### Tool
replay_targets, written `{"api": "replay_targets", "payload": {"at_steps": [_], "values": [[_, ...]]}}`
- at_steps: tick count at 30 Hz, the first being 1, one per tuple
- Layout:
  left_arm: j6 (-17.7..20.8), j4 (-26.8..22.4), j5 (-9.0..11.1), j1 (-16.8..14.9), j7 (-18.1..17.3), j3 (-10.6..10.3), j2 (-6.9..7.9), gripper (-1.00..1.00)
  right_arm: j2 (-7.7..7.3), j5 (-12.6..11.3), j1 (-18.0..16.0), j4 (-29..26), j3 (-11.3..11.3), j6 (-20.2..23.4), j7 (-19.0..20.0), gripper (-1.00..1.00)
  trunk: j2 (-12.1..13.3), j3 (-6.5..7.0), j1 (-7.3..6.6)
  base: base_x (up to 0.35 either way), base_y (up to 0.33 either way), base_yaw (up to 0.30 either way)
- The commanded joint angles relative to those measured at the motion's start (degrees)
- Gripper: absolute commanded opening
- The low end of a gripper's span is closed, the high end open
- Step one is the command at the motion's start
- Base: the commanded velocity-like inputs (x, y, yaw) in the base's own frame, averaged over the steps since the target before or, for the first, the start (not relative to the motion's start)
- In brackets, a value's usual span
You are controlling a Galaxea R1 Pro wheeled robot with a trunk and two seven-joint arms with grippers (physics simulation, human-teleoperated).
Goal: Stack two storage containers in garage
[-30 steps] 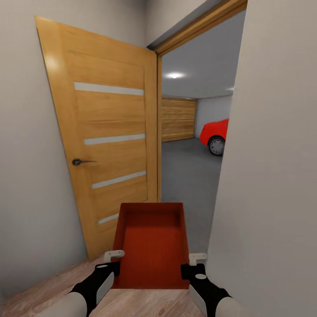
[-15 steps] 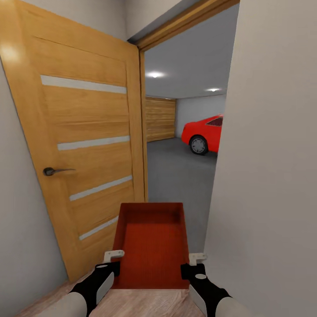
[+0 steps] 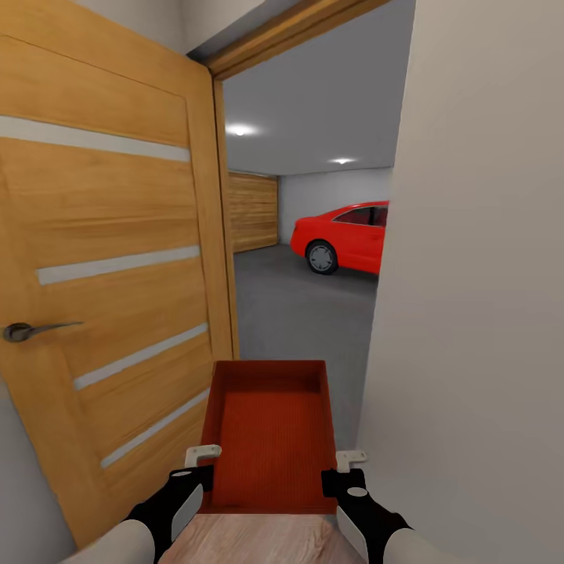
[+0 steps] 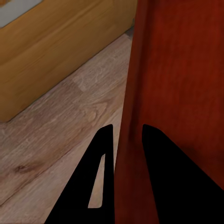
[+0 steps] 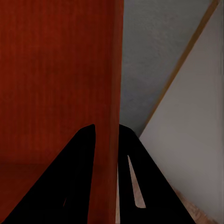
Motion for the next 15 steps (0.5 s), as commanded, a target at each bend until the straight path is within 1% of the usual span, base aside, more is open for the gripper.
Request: {"api": "replay_targets", "payload": {"at_steps": [1,8,10,15], "values": [[0.47,-0.38,-1.51,-0.04,0.72,2.24,3.92,-1.00,0.01,-1.17,-0.05,0.10,-0.83,-0.17,-0.22,-1.00,-0.05,-0.07,0.03,0.246,0.216,-0.287],[0.47,-0.37,-1.51,-0.06,0.72,2.24,3.93,-1.00,0.01,-1.17,-0.05,0.10,-0.83,-0.17,-0.22,-1.00,-0.05,-0.07,0.03,0.246,0.216,-0.276],[0.47,-0.35,-1.51,-0.07,0.72,2.24,3.96,-1.00,0.01,-1.17,-0.05,0.10,-0.83,-0.17,-0.22,-1.00,-0.05,-0.07,0.03,0.246,0.217,-0.105],[0.47,-0.37,-1.51,-0.05,0.72,2.24,3.94,-1.00,0.01,-1.17,-0.05,0.10,-0.83,-0.14,-0.20,-1.00,-0.05,-0.07,0.03,0.246,0.217,-0.019]]}}
